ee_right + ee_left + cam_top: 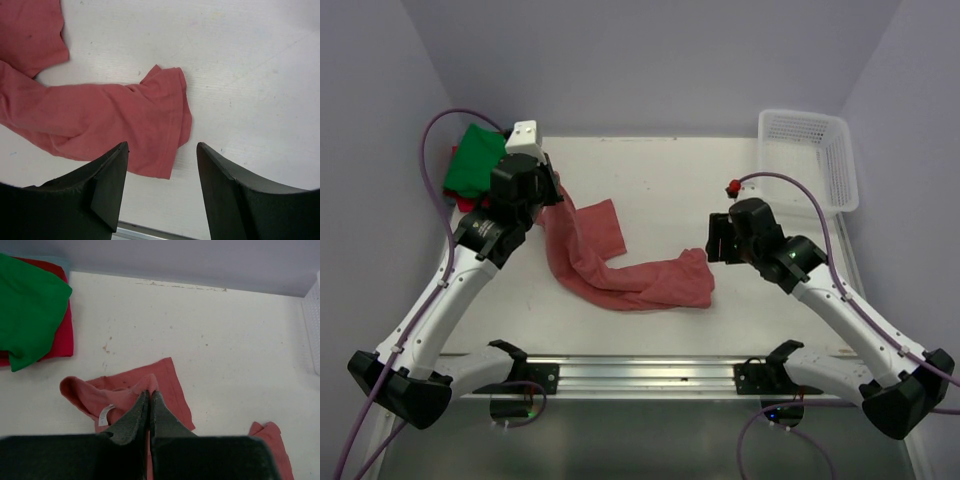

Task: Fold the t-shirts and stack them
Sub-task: Flatten out the tshirt

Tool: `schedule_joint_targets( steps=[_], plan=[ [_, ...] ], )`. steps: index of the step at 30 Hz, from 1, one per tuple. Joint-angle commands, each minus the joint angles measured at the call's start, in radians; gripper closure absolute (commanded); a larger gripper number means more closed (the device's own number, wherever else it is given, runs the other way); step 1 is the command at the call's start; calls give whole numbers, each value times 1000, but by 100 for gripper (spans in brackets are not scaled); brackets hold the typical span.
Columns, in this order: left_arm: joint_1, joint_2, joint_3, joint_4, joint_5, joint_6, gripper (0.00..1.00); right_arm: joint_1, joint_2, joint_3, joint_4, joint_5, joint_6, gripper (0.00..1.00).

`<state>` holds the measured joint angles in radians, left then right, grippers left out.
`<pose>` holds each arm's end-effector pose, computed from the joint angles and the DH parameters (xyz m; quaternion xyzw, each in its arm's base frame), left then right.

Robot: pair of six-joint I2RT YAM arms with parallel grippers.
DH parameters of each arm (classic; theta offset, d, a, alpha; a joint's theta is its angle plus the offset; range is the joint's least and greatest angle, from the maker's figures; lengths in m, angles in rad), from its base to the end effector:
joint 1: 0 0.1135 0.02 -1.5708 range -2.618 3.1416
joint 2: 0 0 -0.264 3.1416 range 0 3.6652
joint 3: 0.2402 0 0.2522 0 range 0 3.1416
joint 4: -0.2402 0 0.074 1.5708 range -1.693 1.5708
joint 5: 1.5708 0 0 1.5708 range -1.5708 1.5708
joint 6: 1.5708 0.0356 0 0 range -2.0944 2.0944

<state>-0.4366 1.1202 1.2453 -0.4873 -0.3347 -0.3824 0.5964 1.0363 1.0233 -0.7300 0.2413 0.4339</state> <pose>0.2235 -0.0914 0.4031 -0.0726 0.8137 -0.0973 0.5685 0.1795 0.1116 0.3240 -0.0255 0.9098 0.1008 0.4017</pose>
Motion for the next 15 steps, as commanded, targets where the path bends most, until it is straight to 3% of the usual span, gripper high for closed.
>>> schedule_joint_targets(
  steps=[1, 7, 15],
  plan=[
    [9, -17, 34, 56, -13, -15, 100, 3, 31, -17, 81, -40, 16, 40],
    [9, -16, 37, 56, -4, -18, 100, 3, 185, -121, 282, -100, 31, 50],
    [9, -30, 39, 50, 6, -21, 100, 0, 399, -108, 451, -16, 17, 52]
  ],
)
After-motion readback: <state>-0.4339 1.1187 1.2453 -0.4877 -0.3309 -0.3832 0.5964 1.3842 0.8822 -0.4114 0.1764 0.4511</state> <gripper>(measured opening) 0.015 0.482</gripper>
